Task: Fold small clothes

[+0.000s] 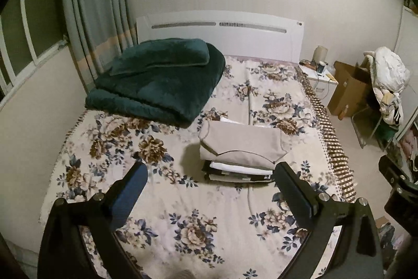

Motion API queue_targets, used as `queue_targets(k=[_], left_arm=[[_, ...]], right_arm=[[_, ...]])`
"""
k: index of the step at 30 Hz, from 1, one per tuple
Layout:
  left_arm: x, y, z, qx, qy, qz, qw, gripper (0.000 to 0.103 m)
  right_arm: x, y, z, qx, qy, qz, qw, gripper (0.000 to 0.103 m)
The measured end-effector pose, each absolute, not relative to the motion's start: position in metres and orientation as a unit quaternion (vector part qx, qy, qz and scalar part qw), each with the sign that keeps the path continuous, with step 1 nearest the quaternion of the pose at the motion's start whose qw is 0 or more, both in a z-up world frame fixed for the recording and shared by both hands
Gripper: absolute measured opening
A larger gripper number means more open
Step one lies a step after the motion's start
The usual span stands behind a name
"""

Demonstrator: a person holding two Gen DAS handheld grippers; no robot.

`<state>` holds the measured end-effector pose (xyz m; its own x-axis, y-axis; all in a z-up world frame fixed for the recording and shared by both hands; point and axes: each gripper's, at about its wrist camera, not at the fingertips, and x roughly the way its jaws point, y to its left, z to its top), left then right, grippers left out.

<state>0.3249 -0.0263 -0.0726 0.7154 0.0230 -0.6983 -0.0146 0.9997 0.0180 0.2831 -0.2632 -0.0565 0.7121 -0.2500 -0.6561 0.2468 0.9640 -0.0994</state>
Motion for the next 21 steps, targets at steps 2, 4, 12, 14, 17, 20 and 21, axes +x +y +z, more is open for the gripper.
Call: queue_targets(k=[2, 4, 12, 14, 17, 20, 21], left_arm=[[0.312, -0.025, -0.064, 0.006, 0.372, 0.011, 0.928, 0.099], [0.301, -0.025, -0.058, 0.008, 0.368, 0.009, 0.930, 0.099], [0.266, -0.022, -0.040, 0.009, 0.358, 0.003, 0.934, 0.099], [0.262, -0.022, -0.036, 0.009, 0.355, 0.001, 0.935, 0.099], [0.255, -0.022, -0.032, 0.009, 0.350, 0.001, 0.937, 0.099], [0.248, -0.022, -0.029, 0.010, 0.347, 0.001, 0.938, 0.099], [0.248, -0.022, -0.029, 0.010, 0.347, 0.000, 0.938, 0.099]], right_arm=[[0.267, -0.261, -0.043, -0.001, 0.343, -0.133, 0.930, 0.103], [0.252, -0.258, -0.030, -0.004, 0.333, -0.132, 0.934, 0.103], [0.204, -0.253, 0.009, 0.003, 0.311, -0.119, 0.943, 0.103], [0.197, -0.253, 0.013, 0.006, 0.310, -0.117, 0.943, 0.103], [0.188, -0.252, 0.015, 0.006, 0.309, -0.115, 0.944, 0.103], [0.187, -0.252, 0.016, 0.009, 0.312, -0.114, 0.943, 0.103], [0.183, -0.252, 0.017, 0.012, 0.314, -0.113, 0.943, 0.103]])
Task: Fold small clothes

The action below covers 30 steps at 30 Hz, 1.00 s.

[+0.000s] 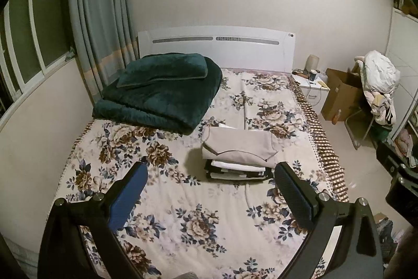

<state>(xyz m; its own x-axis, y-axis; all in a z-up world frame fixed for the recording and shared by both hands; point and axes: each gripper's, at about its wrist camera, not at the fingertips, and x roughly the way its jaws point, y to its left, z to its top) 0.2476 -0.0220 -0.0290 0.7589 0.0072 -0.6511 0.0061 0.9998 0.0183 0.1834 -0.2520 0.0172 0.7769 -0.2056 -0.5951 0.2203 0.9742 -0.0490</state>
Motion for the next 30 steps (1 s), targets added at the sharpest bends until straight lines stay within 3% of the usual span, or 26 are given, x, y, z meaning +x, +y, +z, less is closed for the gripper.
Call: queue_targets(k=[30], left_arm=[[0.246, -0.020, -0.013, 0.008, 0.337, 0.011, 0.941, 0.103]], right_arm=[[0.191, -0.251, 0.020, 0.012, 0.321, -0.088, 0.943, 0.103]])
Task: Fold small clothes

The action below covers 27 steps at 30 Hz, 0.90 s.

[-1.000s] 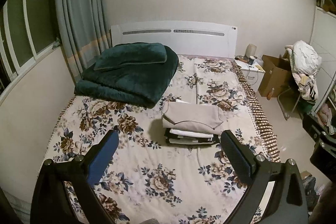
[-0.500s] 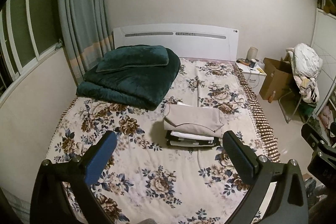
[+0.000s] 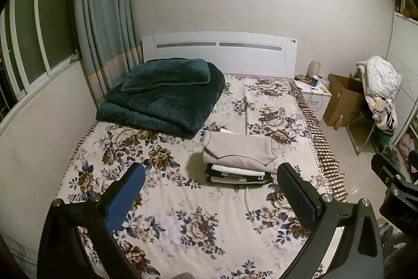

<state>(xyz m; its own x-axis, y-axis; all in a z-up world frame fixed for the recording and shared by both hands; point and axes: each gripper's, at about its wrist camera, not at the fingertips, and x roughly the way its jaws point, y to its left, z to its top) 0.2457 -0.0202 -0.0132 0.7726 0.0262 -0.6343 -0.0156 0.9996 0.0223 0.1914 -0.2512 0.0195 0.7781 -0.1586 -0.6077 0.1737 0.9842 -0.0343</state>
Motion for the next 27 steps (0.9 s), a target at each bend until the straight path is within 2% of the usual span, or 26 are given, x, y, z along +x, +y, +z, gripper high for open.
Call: queue_targets(k=[27], left_arm=[[0.2370, -0.0242, -0.0070, 0.008, 0.331, 0.016, 0.943, 0.103]], right_arm=[[0.1901, -0.2428, 0.0167, 0.020, 0.318, -0.074, 0.945, 0.103]])
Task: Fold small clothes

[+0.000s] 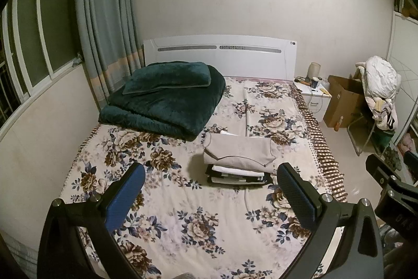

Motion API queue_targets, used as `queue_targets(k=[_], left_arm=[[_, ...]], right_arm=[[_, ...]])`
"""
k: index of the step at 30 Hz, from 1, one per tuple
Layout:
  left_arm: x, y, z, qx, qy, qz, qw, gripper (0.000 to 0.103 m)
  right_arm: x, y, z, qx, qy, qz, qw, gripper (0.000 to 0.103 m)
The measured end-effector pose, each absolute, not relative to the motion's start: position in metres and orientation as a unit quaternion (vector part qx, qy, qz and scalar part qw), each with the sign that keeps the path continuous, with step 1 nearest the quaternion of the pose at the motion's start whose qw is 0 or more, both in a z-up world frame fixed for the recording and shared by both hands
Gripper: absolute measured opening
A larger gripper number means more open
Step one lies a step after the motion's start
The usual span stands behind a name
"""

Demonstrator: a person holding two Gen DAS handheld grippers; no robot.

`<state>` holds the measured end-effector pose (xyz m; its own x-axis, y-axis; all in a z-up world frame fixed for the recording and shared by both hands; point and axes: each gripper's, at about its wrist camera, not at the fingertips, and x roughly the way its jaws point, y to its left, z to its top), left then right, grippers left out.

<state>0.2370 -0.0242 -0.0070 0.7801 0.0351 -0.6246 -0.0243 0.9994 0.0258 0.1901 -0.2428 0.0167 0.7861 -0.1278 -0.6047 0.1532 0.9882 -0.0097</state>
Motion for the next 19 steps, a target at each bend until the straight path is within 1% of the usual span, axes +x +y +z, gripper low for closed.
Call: queue_targets(k=[19], left_arm=[[0.2344, -0.0234, -0.0032, 0.003, 0.331, 0.017, 0.944, 0.103]], right_arm=[[0.1850, -0.2434, 0.0140, 0.019, 0.315, -0.079, 0.946, 0.103]])
